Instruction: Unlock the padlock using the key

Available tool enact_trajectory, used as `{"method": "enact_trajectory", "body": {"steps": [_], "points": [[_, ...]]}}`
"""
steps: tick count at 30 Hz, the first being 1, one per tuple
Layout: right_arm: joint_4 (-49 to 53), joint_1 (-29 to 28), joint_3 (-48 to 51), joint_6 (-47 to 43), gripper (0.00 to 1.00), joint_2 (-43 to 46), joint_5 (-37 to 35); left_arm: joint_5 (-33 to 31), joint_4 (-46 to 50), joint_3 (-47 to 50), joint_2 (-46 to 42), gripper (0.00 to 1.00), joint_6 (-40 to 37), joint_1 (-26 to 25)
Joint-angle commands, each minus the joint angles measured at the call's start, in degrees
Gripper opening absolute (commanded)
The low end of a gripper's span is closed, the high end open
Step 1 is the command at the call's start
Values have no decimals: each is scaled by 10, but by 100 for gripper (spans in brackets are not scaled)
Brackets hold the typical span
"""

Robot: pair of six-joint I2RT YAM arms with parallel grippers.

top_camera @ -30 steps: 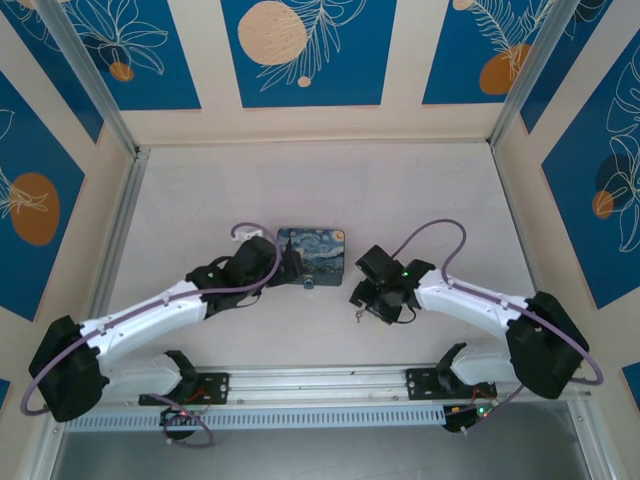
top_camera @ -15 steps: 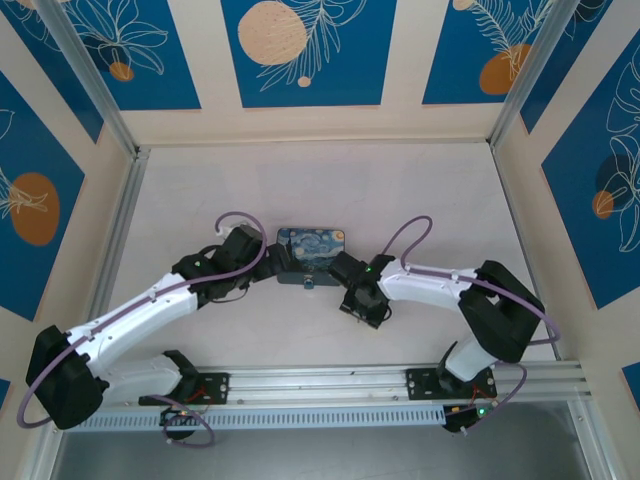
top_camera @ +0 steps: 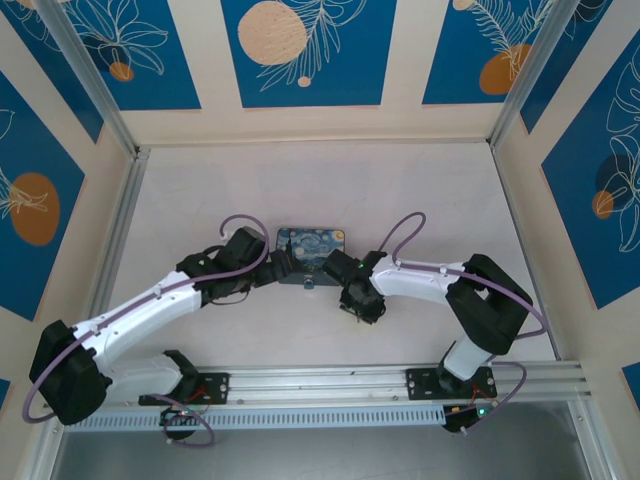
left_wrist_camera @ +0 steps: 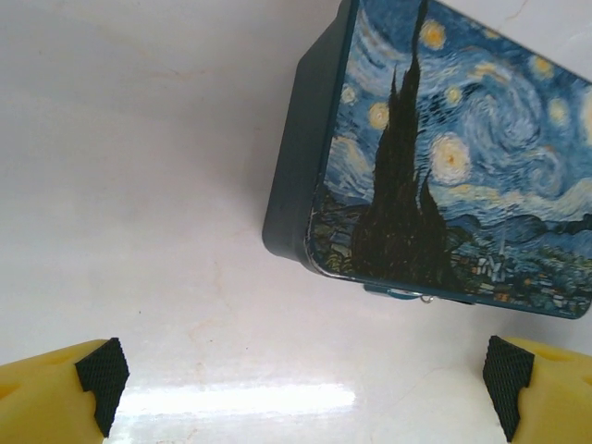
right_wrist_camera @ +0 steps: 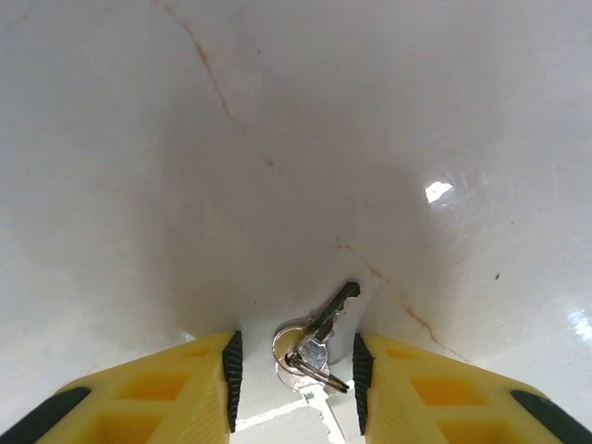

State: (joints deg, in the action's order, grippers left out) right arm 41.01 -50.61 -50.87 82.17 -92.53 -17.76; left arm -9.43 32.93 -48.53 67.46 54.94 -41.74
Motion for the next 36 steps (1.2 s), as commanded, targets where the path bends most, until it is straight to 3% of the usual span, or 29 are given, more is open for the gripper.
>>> {"method": "enact_trajectory", "body": {"steps": [1,14,21,26,33,36], "points": [[3,4,17,-8,33,-2,6,16,27,-31,22,100,-17,7],[-19,9,47,-95,1,51,22,-10,112,-78,65,100,10,7],[-75,33,113,-155,0,180,48,2,34,-19,2,100,-16,6],[-162,77,142,-251,0,271,155,62,-53,2,-22,100,-50,7],[-343,171,167,-373,0,371,423,198,-146,-26,4,100,-66,8],[-352,199,154,-398,0,384,485,244,-170,-50,28,100,-62,7]]}}
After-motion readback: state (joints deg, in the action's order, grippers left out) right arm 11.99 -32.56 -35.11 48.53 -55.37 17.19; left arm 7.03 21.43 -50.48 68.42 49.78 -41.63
